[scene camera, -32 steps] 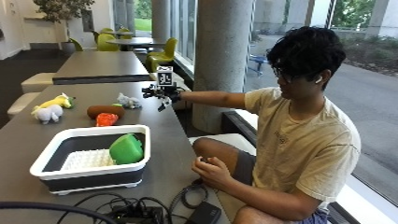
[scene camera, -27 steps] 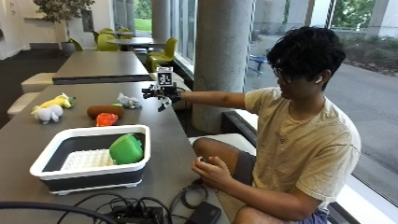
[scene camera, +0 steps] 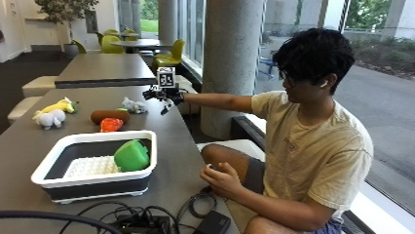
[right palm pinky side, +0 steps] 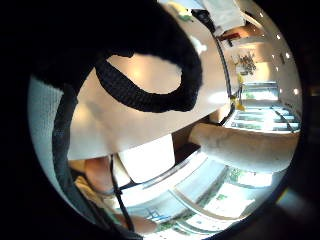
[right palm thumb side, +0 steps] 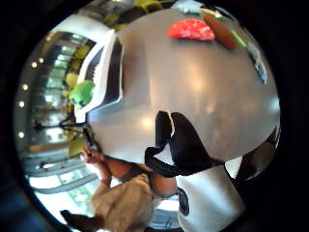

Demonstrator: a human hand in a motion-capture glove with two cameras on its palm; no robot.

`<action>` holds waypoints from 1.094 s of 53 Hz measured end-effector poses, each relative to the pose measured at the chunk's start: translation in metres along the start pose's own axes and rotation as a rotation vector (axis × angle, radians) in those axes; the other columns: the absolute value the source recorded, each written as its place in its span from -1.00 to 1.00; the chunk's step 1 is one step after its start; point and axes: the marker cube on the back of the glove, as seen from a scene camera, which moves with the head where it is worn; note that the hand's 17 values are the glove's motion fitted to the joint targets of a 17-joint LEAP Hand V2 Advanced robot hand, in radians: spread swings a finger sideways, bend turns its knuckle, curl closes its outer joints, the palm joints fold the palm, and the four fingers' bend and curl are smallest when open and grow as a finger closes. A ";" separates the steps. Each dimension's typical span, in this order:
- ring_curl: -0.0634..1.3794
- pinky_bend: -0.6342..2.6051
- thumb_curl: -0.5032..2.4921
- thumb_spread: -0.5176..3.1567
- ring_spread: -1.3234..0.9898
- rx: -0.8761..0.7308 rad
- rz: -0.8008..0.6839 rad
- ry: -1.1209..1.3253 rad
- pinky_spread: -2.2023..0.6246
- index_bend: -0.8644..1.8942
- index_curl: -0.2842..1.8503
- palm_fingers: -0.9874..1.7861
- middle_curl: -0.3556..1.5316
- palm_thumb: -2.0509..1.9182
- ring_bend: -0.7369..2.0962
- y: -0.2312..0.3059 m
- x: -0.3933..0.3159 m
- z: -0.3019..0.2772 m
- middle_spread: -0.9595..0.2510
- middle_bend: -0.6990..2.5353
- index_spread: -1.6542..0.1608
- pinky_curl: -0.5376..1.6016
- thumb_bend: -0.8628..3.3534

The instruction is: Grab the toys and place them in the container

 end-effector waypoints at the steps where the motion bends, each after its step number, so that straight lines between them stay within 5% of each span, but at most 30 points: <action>1: -0.77 0.17 -0.53 -0.01 0.17 -0.002 -0.007 0.015 0.56 -0.26 -0.55 -0.46 -0.51 0.09 -0.37 -0.004 0.002 -0.002 0.61 -0.48 0.53 -0.20 -0.58; 26: -0.68 0.26 -0.48 -0.03 0.18 -0.113 -0.097 0.239 0.56 -0.37 -0.63 -0.60 -0.45 0.12 -0.36 -0.158 0.014 -0.005 0.65 -0.52 0.54 -0.19 -0.60; 31: -0.67 0.28 -0.47 -0.04 0.18 -0.106 -0.212 0.279 0.56 -0.37 -0.64 -0.63 -0.46 0.11 -0.36 -0.194 0.015 0.003 0.66 -0.52 0.55 -0.18 -0.60; 48: -0.62 0.30 -0.46 -0.06 0.18 -0.395 -0.079 0.084 0.56 -0.34 -0.66 -0.64 -0.49 0.14 -0.37 -0.256 0.019 0.083 0.70 -0.54 0.54 -0.19 -0.59; 58: -0.61 0.21 -0.44 -0.03 0.18 -0.308 -0.102 -0.040 0.55 -0.26 -0.61 -0.46 -0.47 0.17 -0.36 -0.268 0.012 0.108 0.64 -0.48 0.51 -0.23 -0.59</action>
